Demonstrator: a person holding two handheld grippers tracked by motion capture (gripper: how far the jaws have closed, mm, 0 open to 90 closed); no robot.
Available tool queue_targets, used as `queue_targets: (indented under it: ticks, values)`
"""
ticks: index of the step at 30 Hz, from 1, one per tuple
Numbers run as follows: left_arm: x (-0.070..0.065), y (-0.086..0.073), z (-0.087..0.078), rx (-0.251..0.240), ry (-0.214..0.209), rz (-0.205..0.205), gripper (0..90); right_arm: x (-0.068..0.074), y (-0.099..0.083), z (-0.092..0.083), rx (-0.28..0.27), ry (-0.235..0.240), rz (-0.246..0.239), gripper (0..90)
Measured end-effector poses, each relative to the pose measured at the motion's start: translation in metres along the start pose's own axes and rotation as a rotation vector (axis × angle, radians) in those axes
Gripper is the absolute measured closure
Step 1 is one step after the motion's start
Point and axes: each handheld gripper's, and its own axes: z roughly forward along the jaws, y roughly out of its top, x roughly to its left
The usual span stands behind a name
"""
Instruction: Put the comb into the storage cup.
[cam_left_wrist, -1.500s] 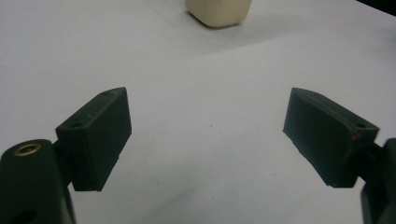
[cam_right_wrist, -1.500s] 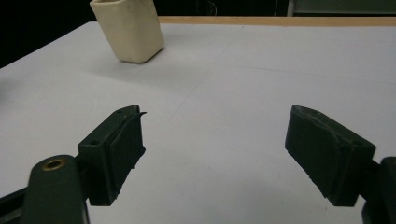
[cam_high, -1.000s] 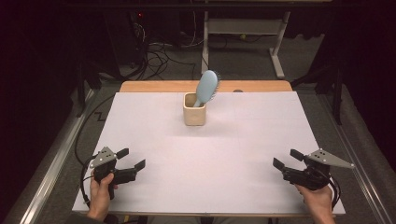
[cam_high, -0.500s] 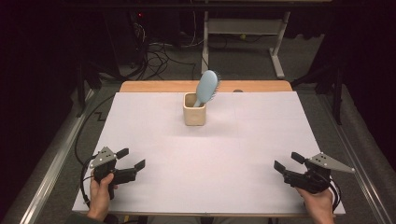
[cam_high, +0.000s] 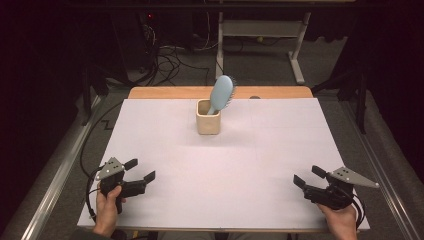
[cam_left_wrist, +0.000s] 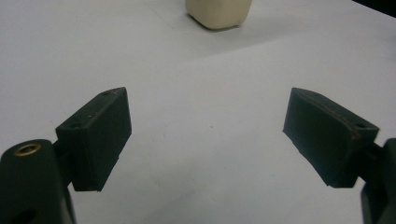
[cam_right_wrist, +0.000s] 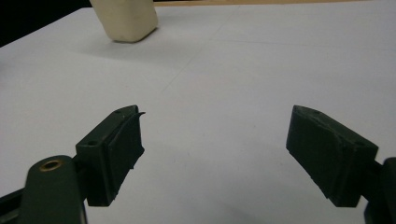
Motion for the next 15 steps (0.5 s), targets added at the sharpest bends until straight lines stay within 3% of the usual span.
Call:
queue_targets:
  ticks: [15]
  values:
    - [-0.0006,0.0002,-0.0011,-0.004,-0.002,0.000,16.1,-0.0015,-0.0071,-0.0024,-0.002,-0.004,0.005,19.2]
